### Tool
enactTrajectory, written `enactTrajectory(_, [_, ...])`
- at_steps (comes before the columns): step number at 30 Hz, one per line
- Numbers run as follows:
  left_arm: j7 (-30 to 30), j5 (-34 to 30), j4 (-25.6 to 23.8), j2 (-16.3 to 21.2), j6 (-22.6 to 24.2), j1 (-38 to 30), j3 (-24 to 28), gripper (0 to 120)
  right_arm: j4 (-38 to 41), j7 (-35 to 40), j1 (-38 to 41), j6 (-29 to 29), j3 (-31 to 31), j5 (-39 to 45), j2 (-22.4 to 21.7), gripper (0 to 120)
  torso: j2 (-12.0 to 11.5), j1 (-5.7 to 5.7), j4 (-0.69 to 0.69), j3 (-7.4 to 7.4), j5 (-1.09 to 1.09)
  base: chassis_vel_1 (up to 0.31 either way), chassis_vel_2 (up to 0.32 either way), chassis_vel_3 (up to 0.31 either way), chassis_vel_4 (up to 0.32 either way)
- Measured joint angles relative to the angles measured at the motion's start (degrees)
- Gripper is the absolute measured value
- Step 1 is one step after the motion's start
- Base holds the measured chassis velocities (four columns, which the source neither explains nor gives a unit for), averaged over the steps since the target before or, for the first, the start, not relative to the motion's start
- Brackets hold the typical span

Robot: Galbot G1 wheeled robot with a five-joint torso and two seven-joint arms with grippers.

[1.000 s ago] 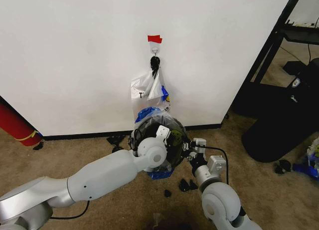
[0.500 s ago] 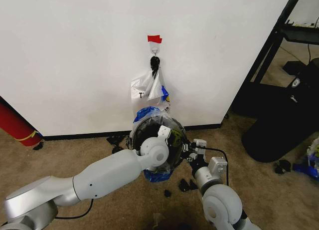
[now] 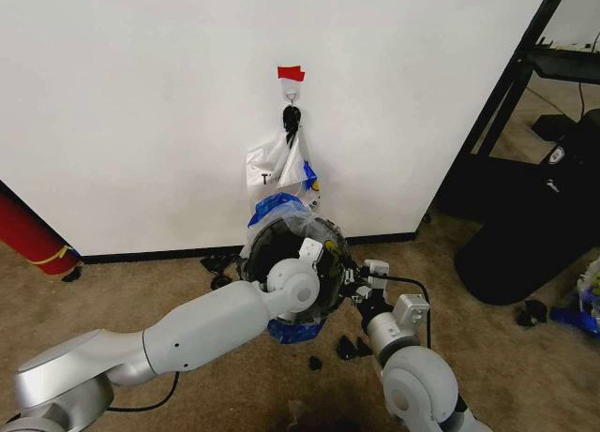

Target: Pick up the garbage bag from the wall and place it over the trash bin.

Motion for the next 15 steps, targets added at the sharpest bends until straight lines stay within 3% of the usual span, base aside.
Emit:
enactTrajectory(11, [1.69,1.33,-9.36,6.48,-1.85,0.27,-0.77,0,-2.60,1.73,2.02,-0.05,0.78,2.68,0.35,1,-0.01,0.00,0.01,0.00,0.00,0.000,0.000,0.000,0.000])
enactTrajectory(15, [5.42,6.06,-13.04,9.42,-8.90,1.84,-3.02,0,-3.36,2.08,3.16,-0.14,1.57,4.26,0.13,1,-0.01,0.00,0.02,0.00,0.00,0.000,0.000,0.000,0.000])
